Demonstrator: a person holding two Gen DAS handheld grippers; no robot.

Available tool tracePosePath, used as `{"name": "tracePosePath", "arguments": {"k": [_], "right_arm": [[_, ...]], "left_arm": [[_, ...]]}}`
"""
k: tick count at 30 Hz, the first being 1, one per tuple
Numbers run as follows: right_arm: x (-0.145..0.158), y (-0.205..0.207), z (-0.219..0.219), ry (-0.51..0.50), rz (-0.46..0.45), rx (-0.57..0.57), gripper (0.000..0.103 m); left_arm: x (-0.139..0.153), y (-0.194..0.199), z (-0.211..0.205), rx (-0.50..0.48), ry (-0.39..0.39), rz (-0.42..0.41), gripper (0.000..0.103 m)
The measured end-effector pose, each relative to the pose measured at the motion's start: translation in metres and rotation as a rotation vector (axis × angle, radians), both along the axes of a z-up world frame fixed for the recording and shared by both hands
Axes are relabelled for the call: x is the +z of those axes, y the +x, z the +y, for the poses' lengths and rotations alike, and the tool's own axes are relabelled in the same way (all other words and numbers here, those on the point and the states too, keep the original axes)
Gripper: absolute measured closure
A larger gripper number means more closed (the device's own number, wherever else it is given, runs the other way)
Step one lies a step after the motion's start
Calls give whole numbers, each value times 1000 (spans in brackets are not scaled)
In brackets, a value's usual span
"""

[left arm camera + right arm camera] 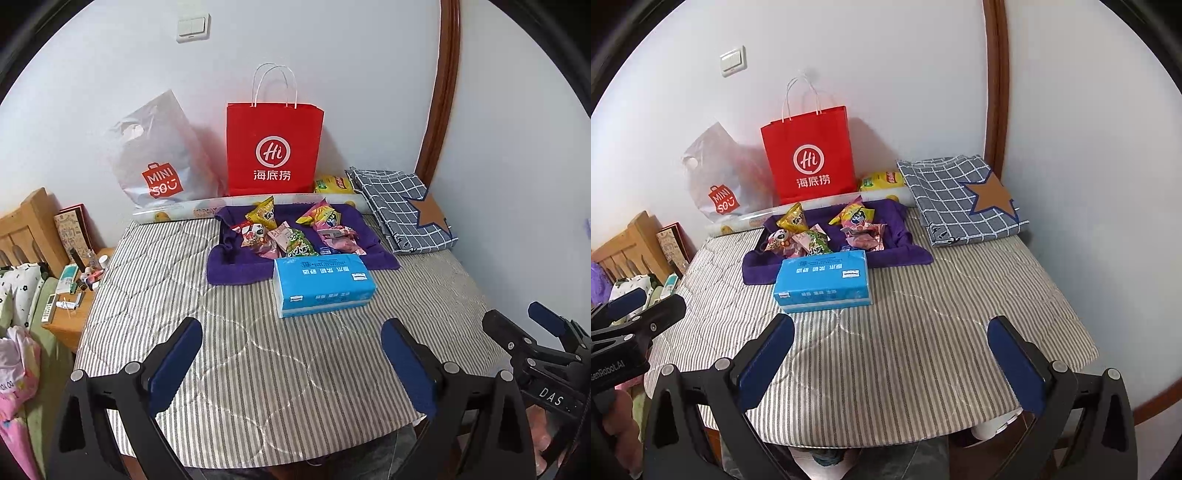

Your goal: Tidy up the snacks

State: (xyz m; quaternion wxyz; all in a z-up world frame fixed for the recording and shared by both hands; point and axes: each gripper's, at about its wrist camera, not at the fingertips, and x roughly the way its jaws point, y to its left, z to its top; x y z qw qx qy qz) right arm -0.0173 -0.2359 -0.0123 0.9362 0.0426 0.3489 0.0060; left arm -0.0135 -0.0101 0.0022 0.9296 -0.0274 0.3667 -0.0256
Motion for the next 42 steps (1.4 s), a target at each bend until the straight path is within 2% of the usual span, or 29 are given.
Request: {"name": "tracePosePath", "arguments": {"k": [42], "right_arm": [[5,-7,18,-19,-24,26,0]], "left_arm": [[1,-6,7,14,-18,-5,5]]}}
